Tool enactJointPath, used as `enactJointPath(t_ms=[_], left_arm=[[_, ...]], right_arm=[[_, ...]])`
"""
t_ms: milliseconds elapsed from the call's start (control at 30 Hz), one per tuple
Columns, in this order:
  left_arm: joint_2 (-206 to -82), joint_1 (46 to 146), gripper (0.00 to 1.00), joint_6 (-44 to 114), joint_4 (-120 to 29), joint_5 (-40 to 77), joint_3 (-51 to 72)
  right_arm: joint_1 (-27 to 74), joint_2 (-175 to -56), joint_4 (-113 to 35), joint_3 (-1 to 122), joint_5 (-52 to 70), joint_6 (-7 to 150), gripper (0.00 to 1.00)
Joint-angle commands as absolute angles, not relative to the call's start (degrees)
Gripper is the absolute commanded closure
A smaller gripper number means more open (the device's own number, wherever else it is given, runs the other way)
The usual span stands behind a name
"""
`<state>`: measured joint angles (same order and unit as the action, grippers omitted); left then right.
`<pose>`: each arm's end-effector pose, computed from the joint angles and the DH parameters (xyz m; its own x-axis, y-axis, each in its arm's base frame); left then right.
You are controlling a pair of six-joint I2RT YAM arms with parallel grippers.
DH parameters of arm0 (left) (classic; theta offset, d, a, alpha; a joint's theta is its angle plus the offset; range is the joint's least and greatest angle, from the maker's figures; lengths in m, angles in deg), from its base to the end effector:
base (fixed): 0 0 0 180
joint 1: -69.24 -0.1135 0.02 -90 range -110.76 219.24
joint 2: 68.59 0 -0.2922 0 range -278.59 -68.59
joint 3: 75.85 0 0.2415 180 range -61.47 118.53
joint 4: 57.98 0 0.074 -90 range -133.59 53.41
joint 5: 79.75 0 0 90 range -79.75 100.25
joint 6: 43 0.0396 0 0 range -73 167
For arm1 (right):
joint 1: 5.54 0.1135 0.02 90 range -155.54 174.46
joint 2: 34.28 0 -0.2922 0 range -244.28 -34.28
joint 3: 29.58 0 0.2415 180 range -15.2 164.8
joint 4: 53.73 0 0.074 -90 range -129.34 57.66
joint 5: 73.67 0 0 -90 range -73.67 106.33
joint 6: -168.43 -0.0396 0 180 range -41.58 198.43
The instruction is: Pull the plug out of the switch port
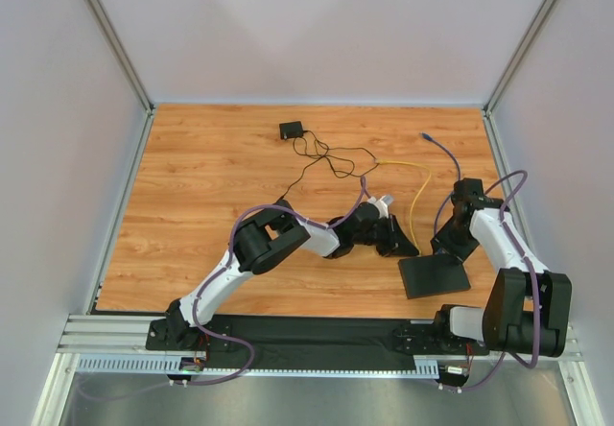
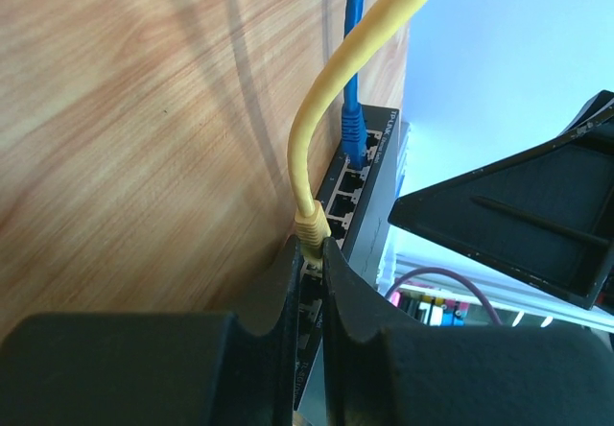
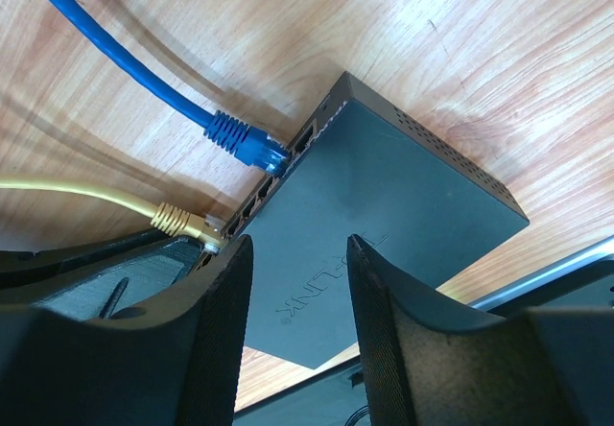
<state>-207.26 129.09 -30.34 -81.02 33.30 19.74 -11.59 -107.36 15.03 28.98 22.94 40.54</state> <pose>0.2476 -0.4571 0.1037 -0.9943 -0.0757 -0.0750 0.0469 0.3207 -0.9460 0.1805 -0.0237 0.2199 -0.7069 0.6884 -0.1626 0.6997 0.7142 -0.0184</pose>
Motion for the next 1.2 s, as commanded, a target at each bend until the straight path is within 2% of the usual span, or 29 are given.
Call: enactJointPath(t_ms=[0,500,800,1167], left_arm=[[-209.22,129.79,1.00,-30.08,-83.85,33.37,18.69],[-208.51,129.79,1.00,-29.99,-84.38,32.05,16.93],[-207.90,129.97,1.00,-29.37,-82.97,31.78,16.84],[-207.20,130.14,1.00,-28.76,-81.48,30.99,16.49]], right_arm=[[-10.47,-106.96,14.71,30.33,25.38,41.25,0.54],[-7.57,-110.12,14.10,30.50,27.93,37.56,0.55],[-5.81,-113.55,14.09,33.40,29.78,37.56,0.50],[-3.61,-115.49,13.39,32.79,29.78,37.12,0.52]])
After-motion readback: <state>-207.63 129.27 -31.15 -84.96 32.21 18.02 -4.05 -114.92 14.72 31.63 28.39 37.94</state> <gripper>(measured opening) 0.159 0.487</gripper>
